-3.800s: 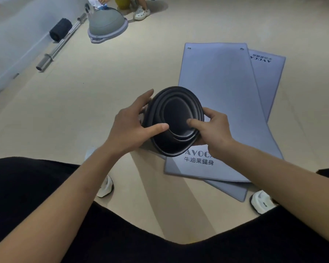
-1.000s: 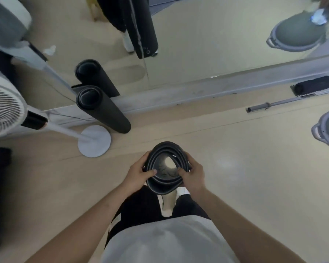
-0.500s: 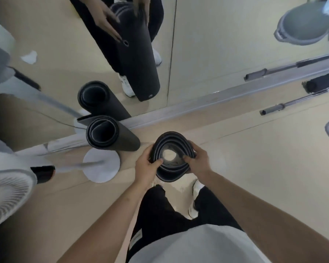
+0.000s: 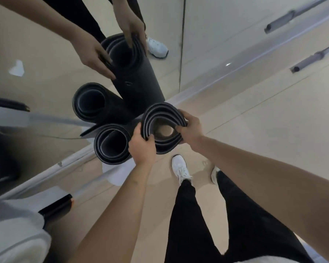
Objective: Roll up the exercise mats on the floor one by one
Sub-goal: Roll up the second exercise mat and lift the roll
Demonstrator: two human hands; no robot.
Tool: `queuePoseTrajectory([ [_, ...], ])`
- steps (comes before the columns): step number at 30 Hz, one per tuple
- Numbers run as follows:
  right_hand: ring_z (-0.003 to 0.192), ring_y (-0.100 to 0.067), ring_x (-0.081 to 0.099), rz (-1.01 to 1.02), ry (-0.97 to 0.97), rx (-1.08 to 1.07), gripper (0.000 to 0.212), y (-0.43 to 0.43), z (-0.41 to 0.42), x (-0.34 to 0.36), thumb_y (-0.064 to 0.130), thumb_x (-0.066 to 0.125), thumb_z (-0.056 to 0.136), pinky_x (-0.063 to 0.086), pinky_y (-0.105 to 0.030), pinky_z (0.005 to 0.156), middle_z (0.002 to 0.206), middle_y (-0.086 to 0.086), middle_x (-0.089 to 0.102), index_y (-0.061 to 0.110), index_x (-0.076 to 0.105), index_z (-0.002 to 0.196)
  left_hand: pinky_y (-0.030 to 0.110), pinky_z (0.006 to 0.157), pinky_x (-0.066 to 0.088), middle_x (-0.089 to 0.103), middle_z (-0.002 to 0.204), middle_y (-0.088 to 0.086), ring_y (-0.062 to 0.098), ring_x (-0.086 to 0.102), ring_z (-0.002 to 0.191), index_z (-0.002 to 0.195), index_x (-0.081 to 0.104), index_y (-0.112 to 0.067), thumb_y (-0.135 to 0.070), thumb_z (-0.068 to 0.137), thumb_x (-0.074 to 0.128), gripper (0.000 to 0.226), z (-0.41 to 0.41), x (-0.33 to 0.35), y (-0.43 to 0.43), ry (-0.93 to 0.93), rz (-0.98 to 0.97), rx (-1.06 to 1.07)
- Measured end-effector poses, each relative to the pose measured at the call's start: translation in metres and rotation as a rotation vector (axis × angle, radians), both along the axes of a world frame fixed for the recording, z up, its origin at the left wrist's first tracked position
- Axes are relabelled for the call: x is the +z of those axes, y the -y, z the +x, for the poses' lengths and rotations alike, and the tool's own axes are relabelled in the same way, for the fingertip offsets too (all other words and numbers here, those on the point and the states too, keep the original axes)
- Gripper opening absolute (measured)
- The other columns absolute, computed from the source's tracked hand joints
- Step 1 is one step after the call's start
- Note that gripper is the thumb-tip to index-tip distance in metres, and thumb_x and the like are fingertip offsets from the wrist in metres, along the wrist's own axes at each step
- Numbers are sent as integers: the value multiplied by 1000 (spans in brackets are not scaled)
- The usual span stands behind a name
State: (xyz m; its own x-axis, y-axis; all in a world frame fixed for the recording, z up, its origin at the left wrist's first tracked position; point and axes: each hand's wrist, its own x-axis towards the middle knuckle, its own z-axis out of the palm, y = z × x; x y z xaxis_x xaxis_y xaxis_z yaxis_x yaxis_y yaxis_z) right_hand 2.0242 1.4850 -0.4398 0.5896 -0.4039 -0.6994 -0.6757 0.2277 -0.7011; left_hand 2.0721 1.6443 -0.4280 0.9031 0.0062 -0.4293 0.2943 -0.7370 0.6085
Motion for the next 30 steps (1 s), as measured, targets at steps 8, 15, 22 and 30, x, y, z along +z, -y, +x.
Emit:
queuePoseTrajectory([
  [8, 119, -37, 64, 267, -49, -57, 56, -22, 28, -67, 7, 51, 107, 60, -28, 69, 141, -10, 60, 23, 36, 159, 51, 123, 24, -12, 171, 19, 45, 0, 156, 166, 11, -23, -31, 96, 69, 91, 32, -34, -8, -427, 406, -599],
  [15, 101, -30, 67, 146, -122, 63, 51, -5, 26, -72, 18, 61, 104, 57, -25, 62, 128, -10, 66, 19, 47, 153, 44, 102, 44, -13, 173, 10, 38, 2, 154, 164, 21, -28, -30, 96, 63, 80, 18, -36, -20, -347, 456, -643],
  [22, 82, -25, 70, 68, -272, 71, 41, 14, -43, -49, 20, 64, 100, 62, -35, 78, 118, -7, 69, 17, 59, 141, 44, 110, 41, 29, 168, 2, 30, 33, 148, 157, 41, -22, -27, 95, 63, 66, 2, -3, -36, -298, 366, -678],
  [30, 79, -14, 72, -78, -310, 165, 25, 28, -190, 29, 18, 64, 98, 59, -37, 88, 86, 5, 73, 16, 70, 122, 39, 101, 53, 71, 126, -5, 13, 66, 110, 133, 66, -20, -27, 97, 66, 36, -64, 39, -22, -480, 107, -715],
])
